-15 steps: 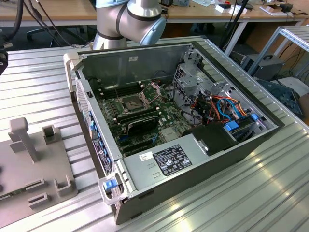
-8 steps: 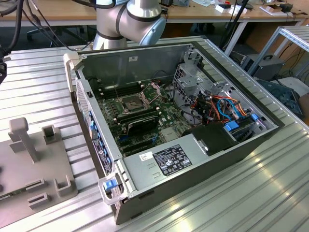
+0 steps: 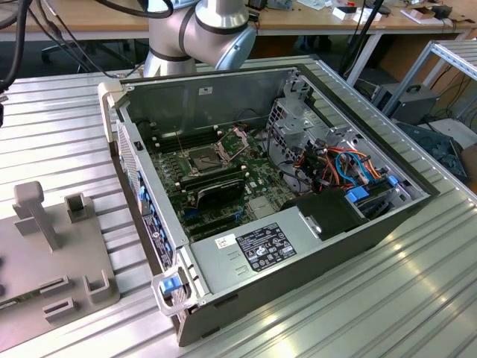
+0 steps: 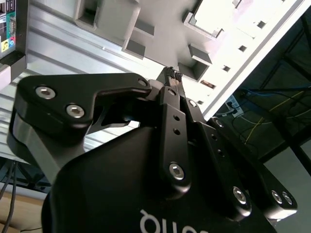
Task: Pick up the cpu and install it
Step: 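Reach for the cpu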
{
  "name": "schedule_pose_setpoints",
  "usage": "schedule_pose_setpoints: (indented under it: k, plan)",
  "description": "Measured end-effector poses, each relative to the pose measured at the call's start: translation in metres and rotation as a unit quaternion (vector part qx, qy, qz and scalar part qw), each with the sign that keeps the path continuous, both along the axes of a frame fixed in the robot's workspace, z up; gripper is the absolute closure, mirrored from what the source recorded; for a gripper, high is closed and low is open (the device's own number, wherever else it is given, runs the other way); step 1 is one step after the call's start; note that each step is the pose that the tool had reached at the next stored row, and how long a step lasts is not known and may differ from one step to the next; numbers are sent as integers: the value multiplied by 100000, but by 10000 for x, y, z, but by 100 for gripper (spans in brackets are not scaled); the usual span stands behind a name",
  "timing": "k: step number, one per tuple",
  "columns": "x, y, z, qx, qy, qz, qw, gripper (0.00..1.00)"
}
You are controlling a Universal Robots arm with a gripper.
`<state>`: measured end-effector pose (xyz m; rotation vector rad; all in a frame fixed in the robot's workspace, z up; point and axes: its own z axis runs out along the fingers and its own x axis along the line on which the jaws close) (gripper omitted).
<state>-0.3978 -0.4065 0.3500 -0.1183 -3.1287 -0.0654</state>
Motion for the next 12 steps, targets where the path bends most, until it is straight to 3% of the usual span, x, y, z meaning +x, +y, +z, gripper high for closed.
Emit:
schedule_pose_setpoints:
  k: [3, 12]
  plan:
    - [-54, -60, -20, 0, 2, 1, 100000, 89]
    - [-57, -78, -22, 0, 3, 9, 100000, 89]
